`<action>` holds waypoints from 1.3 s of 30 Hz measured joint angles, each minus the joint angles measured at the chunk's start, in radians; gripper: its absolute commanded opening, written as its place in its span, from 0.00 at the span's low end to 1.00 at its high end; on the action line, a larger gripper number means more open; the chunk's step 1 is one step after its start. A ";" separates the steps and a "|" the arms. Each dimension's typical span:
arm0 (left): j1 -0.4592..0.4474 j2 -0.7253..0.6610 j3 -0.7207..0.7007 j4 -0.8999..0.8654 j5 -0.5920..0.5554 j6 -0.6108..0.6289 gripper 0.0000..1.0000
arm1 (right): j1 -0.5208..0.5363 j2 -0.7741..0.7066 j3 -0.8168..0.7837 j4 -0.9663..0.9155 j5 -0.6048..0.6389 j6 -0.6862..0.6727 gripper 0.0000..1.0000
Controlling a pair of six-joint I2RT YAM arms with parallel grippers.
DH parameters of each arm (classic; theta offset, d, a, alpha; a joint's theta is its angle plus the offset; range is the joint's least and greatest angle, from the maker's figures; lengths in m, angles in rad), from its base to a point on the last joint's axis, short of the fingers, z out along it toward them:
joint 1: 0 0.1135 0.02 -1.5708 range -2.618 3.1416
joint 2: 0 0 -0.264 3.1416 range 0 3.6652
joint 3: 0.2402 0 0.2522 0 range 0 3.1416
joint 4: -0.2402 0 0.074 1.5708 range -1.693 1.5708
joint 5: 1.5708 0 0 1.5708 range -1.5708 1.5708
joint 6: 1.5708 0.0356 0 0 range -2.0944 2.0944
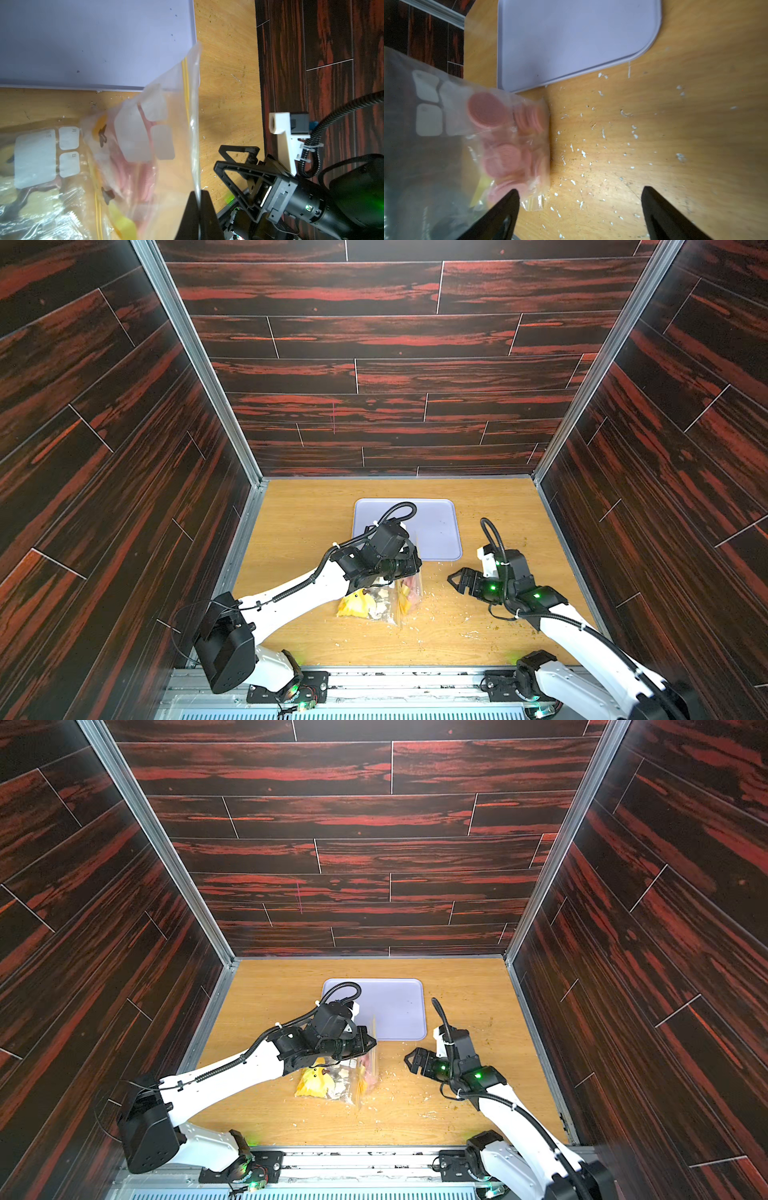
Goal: Pour cookies out of the ziploc bag
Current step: Pick up the ziploc bag from the center of the board, then open the ziploc bag at the center of the board.
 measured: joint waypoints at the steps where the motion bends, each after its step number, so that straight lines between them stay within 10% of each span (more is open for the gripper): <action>1: 0.000 0.006 0.000 0.000 0.000 0.000 0.00 | 0.000 0.009 -0.003 0.010 -0.010 0.002 0.94; 20: 0.000 0.050 0.013 -0.024 0.000 0.005 0.06 | 0.013 0.241 -0.015 0.217 -0.111 0.039 0.92; 39: 0.000 -0.023 0.013 -0.032 -0.008 0.039 0.52 | 0.102 0.359 0.040 0.320 -0.116 0.054 0.91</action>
